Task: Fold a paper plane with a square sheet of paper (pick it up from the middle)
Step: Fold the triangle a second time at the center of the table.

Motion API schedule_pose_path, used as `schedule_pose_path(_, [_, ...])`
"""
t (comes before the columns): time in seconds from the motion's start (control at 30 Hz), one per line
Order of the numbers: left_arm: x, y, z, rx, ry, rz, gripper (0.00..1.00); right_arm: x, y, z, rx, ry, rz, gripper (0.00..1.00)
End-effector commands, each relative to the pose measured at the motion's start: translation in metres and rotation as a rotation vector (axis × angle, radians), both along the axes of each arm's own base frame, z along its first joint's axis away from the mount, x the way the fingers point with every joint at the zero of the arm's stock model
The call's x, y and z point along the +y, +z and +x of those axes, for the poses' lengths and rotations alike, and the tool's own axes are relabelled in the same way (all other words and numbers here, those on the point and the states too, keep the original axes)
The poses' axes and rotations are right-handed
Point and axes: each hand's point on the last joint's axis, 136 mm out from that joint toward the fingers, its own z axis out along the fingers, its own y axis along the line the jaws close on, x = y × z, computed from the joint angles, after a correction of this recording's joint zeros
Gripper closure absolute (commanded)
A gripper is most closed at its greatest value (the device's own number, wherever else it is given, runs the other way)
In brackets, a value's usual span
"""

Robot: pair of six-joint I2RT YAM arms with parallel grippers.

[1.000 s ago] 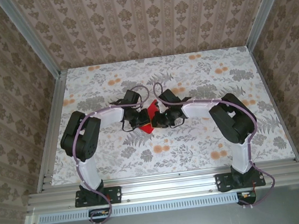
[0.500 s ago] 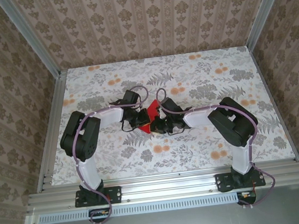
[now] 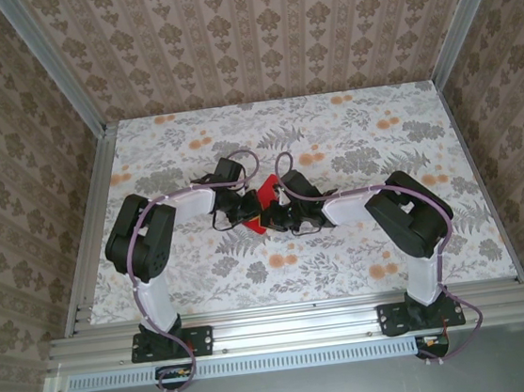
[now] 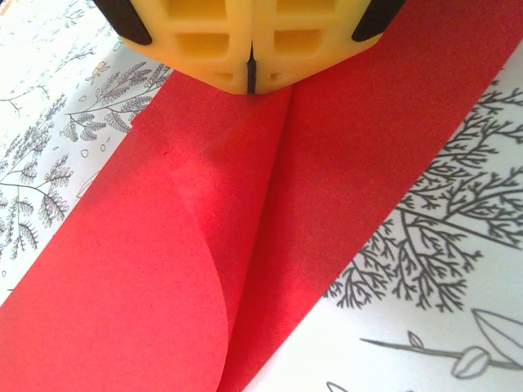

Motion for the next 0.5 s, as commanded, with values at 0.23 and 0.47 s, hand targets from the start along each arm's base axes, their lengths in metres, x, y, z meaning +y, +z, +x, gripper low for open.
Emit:
schedule_pose_path(0.23, [0.031,-0.043,-0.027,0.139,0.043,0.134,0.95,0.002,-0.032,-0.017,0.098,0.019,-0.050,0.89])
schedule_pose_path(0.47, [0.032,-0.043,-0.027,0.138,0.047,0.134,0.95,-0.008,-0.028,-0.022,0.098,0.022,-0.111,0.89])
